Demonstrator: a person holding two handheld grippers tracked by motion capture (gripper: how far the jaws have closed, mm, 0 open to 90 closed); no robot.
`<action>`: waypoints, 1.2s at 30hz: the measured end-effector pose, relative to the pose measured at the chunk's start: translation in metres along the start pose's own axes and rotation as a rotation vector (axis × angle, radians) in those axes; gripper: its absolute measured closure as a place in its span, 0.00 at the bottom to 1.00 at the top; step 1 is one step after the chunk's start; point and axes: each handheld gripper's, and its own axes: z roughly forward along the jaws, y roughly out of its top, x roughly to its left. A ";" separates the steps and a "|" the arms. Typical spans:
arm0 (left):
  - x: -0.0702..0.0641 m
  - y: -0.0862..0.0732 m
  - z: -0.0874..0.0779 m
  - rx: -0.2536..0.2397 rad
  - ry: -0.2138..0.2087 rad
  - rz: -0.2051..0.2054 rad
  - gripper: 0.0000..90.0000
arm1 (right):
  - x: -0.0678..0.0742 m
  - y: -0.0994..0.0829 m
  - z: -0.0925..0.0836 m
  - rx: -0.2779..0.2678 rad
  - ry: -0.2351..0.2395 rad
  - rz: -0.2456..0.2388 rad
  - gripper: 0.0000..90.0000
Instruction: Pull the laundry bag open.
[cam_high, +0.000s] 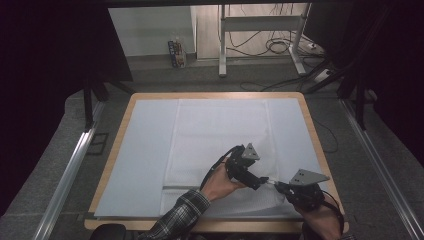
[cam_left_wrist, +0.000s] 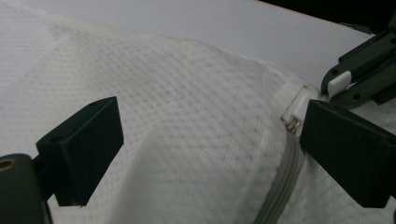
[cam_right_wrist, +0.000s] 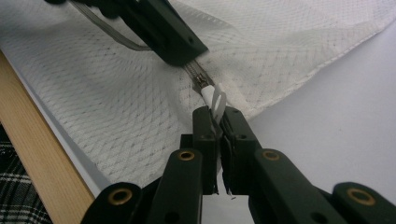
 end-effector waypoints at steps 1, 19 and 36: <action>-0.001 0.001 0.002 0.009 -0.001 0.010 0.07 | 0.000 0.000 0.000 0.000 0.000 0.001 0.94; -0.001 0.002 0.011 0.001 0.044 0.008 0.07 | -0.002 0.000 0.000 0.002 0.005 0.021 0.94; 0.009 -0.019 -0.026 0.002 -0.039 0.005 0.32 | -0.003 -0.001 0.001 0.025 -0.040 0.008 0.94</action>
